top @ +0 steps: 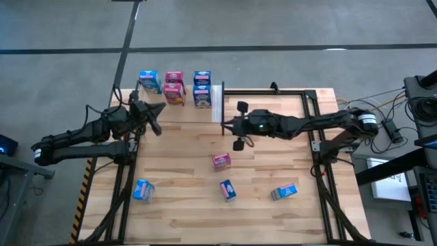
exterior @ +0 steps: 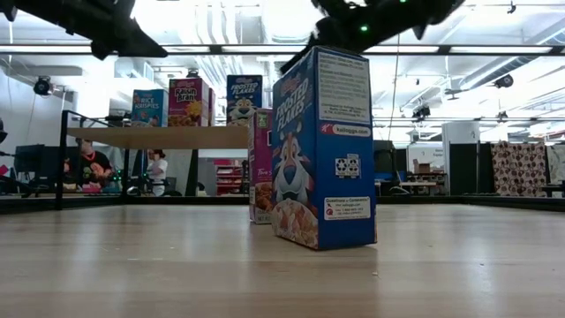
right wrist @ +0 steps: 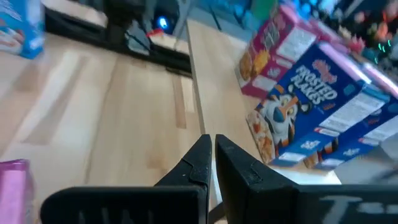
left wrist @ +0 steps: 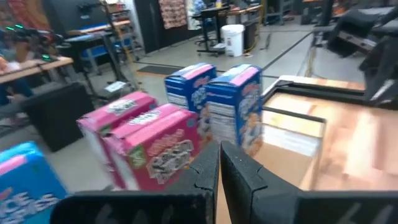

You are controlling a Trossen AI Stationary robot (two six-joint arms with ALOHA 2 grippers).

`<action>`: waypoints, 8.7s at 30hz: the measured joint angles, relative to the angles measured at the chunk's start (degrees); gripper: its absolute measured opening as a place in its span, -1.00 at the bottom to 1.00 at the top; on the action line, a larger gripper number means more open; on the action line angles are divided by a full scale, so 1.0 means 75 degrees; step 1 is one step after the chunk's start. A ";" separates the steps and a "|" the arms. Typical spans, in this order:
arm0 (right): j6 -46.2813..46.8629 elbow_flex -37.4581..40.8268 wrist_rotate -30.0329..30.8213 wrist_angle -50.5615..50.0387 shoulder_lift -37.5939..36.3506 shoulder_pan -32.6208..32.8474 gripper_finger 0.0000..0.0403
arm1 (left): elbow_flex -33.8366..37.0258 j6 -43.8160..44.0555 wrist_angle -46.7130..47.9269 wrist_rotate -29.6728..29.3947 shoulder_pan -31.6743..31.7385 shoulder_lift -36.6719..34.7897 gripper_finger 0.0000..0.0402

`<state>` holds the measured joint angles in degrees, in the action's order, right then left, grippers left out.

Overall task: Stack cereal on shelf
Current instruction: Put the left light blue cereal box on the shelf

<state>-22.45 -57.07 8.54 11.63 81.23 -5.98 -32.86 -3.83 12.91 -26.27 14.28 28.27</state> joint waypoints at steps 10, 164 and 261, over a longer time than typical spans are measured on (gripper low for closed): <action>-0.0286 0.1301 -0.1836 0.1170 -0.1452 -0.0741 -0.94 | 0.0000 0.1318 0.0017 0.1113 -0.0055 0.0104 -1.00; 0.0166 0.3137 -0.3398 0.4937 -0.2425 -0.2057 -0.94 | -0.6992 0.6598 1.0175 0.0928 -0.4882 0.7166 -0.23; 0.0658 0.3134 -0.3395 0.4623 -0.2431 -0.2057 -0.94 | -0.7644 -0.4812 0.9742 0.1646 0.4013 0.6127 -0.07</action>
<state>-17.52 -33.56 -16.93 46.30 63.00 -21.41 -90.19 -39.92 85.97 -13.92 44.38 74.22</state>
